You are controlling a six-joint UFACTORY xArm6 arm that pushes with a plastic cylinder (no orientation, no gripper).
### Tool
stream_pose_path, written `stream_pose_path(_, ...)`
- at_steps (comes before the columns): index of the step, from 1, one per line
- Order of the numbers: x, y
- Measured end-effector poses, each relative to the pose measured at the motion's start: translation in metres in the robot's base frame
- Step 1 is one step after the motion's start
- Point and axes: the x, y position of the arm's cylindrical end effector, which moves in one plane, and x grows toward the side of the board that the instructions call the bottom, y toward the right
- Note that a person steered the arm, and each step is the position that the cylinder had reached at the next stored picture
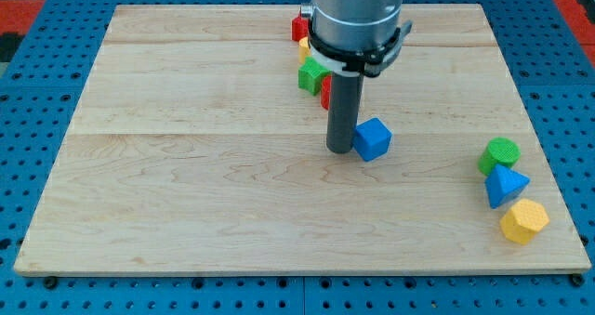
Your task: Slide blue cube to the top of green circle
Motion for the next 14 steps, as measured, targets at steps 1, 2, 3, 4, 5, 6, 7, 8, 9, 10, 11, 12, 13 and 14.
stream_pose_path(1,0.016,0.001)
stream_pose_path(2,-0.007,0.007)
stream_pose_path(3,-0.038,0.035)
stream_pose_path(4,-0.053,0.071)
stream_pose_path(5,-0.056,0.086)
stream_pose_path(6,-0.055,0.084)
stream_pose_path(7,-0.02,0.061)
stream_pose_path(8,0.001,0.064)
stream_pose_path(9,-0.017,0.077)
stream_pose_path(10,-0.036,0.09)
stream_pose_path(11,-0.044,0.101)
stream_pose_path(12,-0.047,0.113)
stream_pose_path(13,-0.054,0.115)
stream_pose_path(14,-0.066,0.12)
